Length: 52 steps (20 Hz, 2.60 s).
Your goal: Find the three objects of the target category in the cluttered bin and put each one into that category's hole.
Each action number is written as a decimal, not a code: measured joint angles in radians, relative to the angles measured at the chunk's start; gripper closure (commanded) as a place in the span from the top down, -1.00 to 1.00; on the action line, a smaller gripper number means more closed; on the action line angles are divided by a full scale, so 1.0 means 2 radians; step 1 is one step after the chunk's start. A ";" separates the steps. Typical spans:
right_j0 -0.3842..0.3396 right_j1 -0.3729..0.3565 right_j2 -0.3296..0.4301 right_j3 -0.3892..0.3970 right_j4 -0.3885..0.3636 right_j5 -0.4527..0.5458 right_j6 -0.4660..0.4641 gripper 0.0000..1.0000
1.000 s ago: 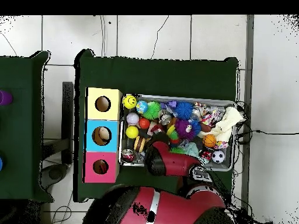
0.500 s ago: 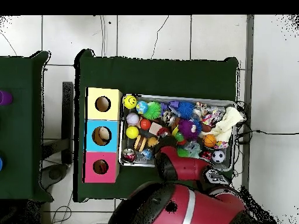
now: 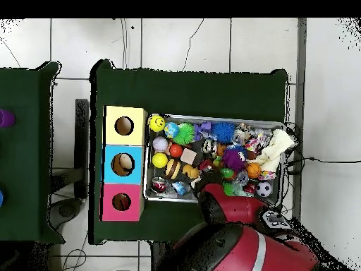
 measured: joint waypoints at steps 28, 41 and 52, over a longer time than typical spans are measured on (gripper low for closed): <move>-0.034 -0.005 0.024 0.000 -0.044 0.008 0.000 1.00; -0.021 -0.064 0.033 0.040 0.013 0.191 0.000 1.00; 0.009 -0.099 0.035 0.062 0.051 0.269 0.000 1.00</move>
